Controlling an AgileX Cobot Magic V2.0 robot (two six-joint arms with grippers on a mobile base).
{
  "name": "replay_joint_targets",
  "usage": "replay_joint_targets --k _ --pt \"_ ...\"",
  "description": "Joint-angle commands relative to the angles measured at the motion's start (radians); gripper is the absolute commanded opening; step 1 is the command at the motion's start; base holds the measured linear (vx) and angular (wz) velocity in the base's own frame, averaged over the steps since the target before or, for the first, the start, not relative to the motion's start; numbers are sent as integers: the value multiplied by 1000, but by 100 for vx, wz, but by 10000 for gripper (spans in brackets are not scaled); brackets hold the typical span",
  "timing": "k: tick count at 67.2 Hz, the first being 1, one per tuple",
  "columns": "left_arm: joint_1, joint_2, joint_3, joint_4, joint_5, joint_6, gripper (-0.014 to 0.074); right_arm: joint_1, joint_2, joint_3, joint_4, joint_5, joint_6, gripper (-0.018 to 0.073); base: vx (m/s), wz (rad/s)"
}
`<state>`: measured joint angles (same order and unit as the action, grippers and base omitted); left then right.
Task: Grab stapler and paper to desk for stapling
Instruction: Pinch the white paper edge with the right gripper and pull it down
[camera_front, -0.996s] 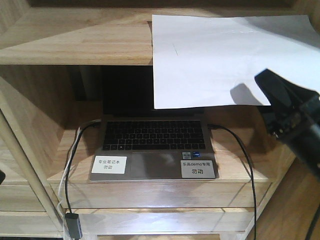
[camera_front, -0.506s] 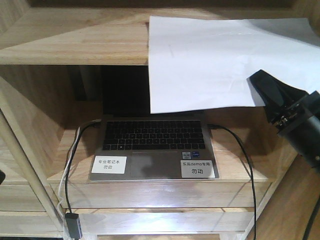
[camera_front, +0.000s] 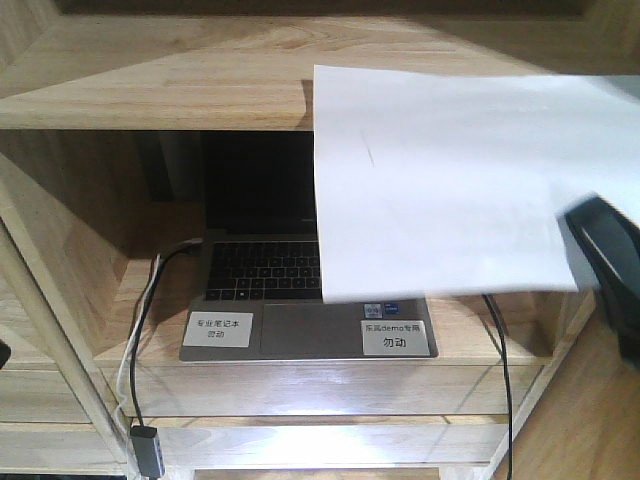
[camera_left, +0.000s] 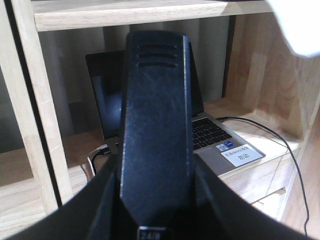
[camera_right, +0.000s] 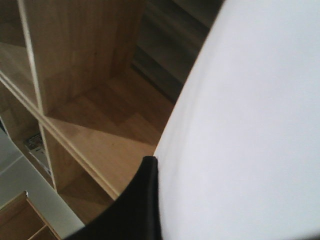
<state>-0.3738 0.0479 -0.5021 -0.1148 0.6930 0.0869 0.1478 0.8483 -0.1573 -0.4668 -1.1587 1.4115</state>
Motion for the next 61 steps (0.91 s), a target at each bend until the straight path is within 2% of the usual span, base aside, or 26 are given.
replay_joint_targets --k 1,32,49,61 --pt "-2 15 -27 -14 -124 -2 -6 -2 -80 29 37 -71 2 -6 0 0" --pt "-2 15 -27 -14 -124 -2 -6 -2 -352 166 49 125 61 -6 0 0" --pt "-2 15 -27 -14 -124 -2 -6 -2 -362 205 75 132 56 -6 0 0" --pt "-2 15 -27 -14 -124 -2 -6 -2 -361 205 64 142 5 -6 0 0"
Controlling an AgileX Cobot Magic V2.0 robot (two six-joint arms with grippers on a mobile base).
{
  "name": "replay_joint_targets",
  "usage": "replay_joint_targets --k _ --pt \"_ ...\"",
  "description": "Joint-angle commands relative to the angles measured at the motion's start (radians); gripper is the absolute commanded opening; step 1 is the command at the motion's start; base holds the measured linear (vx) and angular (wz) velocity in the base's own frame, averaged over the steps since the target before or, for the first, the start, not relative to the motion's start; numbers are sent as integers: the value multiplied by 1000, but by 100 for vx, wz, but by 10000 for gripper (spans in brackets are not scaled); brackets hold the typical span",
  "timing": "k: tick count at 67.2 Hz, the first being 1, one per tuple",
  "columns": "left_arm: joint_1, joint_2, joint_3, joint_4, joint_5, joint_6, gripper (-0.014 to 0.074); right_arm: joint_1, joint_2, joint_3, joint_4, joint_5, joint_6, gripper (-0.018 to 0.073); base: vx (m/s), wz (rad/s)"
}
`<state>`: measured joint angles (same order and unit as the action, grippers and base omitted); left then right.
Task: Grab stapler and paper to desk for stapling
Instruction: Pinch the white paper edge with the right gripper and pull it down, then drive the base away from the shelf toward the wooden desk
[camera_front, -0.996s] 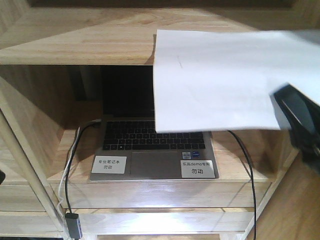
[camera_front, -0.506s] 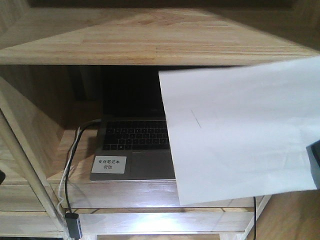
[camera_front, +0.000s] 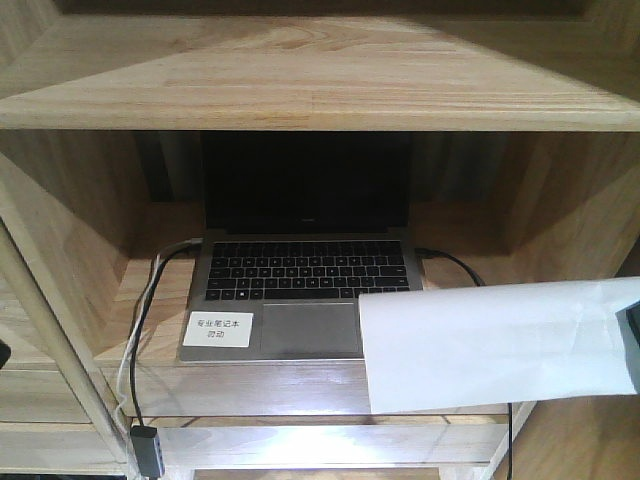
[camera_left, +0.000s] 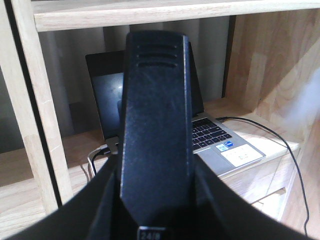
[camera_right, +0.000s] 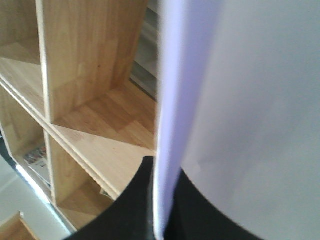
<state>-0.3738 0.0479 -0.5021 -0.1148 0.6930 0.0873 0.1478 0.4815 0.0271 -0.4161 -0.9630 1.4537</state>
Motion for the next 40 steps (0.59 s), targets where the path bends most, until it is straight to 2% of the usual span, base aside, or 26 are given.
replay_joint_targets --k 1,40 --pt "-2 15 -27 -14 -124 -2 -6 -2 6 21 13 -54 -42 -6 0 0" --pt "-2 15 -27 -14 -124 -2 -6 -2 6 21 13 -54 -56 -6 0 0"
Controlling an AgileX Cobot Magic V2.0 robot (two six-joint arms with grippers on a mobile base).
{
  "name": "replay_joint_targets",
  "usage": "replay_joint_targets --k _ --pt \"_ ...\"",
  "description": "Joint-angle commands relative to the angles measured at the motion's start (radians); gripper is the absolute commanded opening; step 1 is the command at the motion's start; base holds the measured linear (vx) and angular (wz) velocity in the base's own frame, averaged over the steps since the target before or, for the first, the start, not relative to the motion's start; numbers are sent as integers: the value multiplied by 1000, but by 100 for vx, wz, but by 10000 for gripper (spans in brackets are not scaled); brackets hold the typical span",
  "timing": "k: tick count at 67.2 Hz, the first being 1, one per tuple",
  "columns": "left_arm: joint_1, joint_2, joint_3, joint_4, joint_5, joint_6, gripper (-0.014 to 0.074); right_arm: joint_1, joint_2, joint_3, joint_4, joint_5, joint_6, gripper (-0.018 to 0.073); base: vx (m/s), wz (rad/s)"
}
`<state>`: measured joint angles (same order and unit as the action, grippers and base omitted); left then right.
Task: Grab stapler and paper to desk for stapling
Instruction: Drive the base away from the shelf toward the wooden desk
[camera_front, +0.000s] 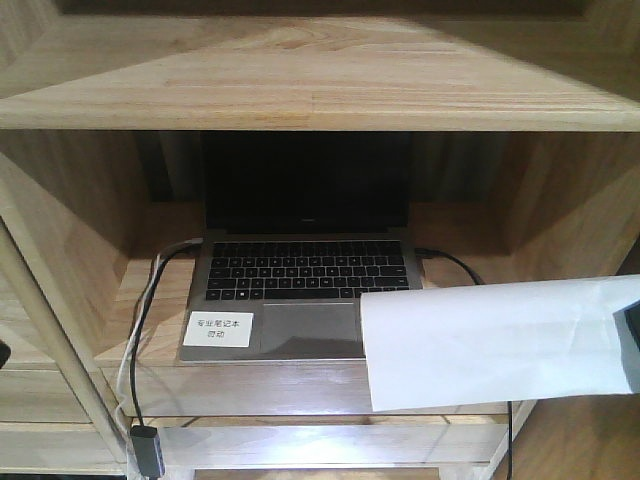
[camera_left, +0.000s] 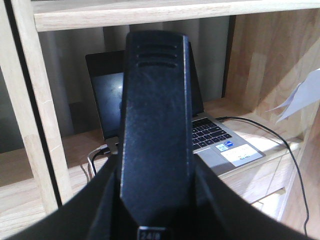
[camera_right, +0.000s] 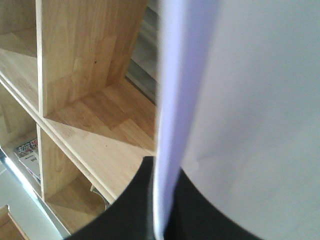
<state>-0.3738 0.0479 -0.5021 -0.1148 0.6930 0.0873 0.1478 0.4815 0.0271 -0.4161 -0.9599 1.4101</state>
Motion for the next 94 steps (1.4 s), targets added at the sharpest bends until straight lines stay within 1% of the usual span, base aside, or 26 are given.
replay_joint_targets --k 1,33,94 --pt "-2 15 -27 -14 -124 -2 -6 -2 6 21 13 -57 -12 -6 0 0" --pt "-2 15 -27 -14 -124 -2 -6 -2 6 21 13 -57 -12 -6 -4 0" --pt "-2 15 -27 -14 -124 -2 -6 -2 6 21 13 -58 -12 -5 -17 -1"
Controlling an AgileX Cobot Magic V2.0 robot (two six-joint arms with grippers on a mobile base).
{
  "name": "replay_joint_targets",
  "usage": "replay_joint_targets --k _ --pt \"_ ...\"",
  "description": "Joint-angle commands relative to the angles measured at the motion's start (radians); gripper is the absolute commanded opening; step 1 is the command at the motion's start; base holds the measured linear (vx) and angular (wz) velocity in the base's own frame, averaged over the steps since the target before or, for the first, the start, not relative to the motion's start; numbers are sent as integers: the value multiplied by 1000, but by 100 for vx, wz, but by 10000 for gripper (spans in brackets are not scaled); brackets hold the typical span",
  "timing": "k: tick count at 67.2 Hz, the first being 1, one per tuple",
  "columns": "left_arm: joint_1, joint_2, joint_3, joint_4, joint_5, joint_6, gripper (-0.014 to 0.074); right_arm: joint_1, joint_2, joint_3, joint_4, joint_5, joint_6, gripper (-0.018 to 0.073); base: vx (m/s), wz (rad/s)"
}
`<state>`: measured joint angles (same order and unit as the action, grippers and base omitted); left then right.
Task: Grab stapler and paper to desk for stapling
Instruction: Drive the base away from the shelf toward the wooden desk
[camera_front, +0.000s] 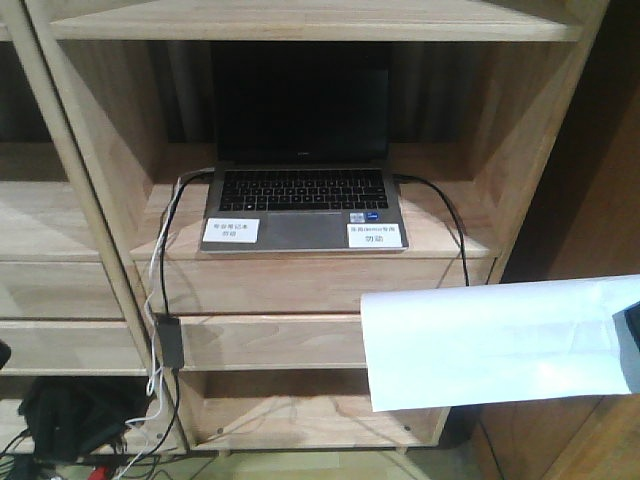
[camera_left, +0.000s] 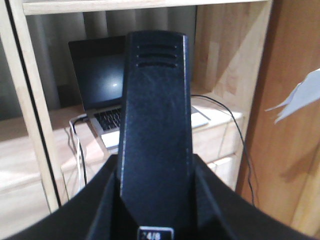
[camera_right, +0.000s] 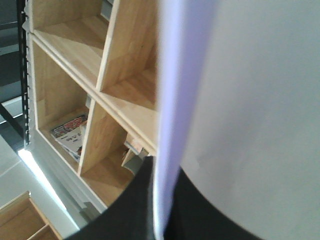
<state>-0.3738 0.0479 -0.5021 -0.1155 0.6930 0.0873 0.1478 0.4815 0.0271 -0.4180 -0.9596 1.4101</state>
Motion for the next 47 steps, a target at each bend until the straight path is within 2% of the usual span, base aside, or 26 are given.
replay_joint_targets --k 1,23,47 --pt "-2 15 -27 -14 -124 -2 -6 -2 6 21 15 -58 -12 -5 -14 4" --pt "-2 15 -27 -14 -124 -2 -6 -2 6 21 14 -58 -12 -6 -9 26" --pt "-2 15 -27 -14 -124 -2 -6 -2 6 21 14 -58 -12 -5 -3 59"
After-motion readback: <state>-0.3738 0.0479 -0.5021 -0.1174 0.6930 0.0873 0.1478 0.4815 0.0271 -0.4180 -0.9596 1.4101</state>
